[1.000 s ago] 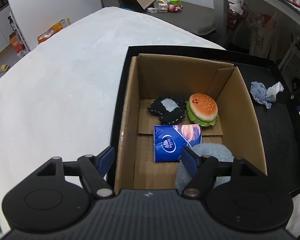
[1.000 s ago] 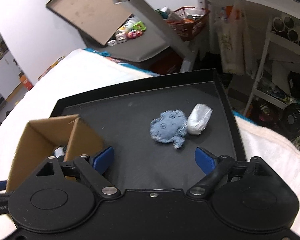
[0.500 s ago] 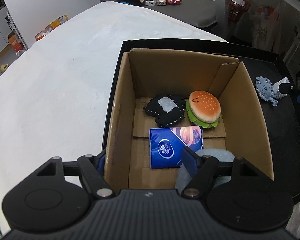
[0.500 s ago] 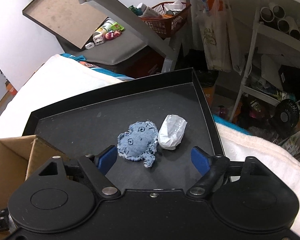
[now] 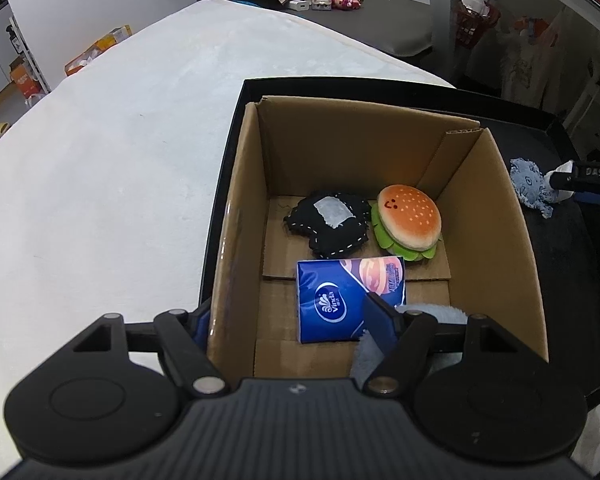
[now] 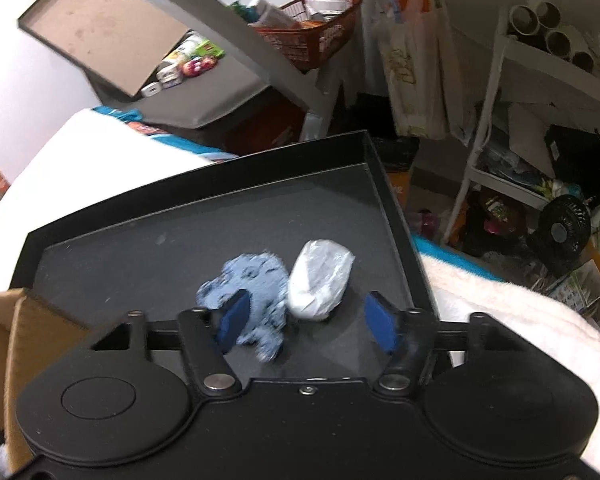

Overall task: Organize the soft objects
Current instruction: 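Move the right gripper to the white plastic bag and grasp it, then carry the white plastic bag into the box and release it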

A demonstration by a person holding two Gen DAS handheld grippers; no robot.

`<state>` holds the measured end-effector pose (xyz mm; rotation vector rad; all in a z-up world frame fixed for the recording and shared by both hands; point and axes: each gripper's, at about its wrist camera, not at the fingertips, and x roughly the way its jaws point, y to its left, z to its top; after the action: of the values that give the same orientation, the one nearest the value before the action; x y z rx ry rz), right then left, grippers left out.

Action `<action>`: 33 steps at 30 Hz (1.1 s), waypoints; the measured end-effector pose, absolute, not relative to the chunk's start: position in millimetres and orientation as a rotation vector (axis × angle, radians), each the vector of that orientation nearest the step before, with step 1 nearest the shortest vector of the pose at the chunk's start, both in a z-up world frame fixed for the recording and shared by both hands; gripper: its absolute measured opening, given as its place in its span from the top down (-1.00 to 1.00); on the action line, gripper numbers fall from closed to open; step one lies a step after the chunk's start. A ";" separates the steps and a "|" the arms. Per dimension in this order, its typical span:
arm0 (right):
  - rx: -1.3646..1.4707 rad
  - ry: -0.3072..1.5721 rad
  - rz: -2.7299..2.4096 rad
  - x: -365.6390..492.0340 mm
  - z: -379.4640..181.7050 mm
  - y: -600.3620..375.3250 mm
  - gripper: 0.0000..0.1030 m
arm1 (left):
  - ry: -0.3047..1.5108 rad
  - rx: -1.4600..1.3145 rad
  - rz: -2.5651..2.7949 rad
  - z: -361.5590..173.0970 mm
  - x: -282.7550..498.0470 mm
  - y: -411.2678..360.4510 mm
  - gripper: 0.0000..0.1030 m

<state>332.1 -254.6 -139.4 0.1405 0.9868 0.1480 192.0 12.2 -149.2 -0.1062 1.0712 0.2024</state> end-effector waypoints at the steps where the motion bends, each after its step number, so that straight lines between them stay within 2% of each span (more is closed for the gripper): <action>1: 0.136 0.973 0.127 334.1 -142.1 -256.0 0.24 | 1.070 -0.111 0.199 -149.0 191.3 13.2 -0.41; 2: 0.135 0.976 0.112 337.3 -145.9 -258.3 0.41 | 1.067 -0.115 0.195 -148.6 189.9 14.0 -0.41; 3: 0.157 0.982 0.108 338.5 -147.2 -261.7 0.42 | 1.064 -0.116 0.192 -148.3 188.9 14.3 -0.41; 19: 0.188 0.970 0.142 290.5 -105.7 -261.3 0.43 | 1.031 -0.161 0.179 -141.9 168.6 26.1 -0.41; 33: 0.128 0.889 0.342 244.1 -37.9 -214.9 0.43 | 0.975 -0.209 0.138 -133.6 146.6 32.3 -0.34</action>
<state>244.1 -214.9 -37.9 0.1282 0.8887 0.3419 146.6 32.3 -133.6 -0.2095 0.9745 0.1380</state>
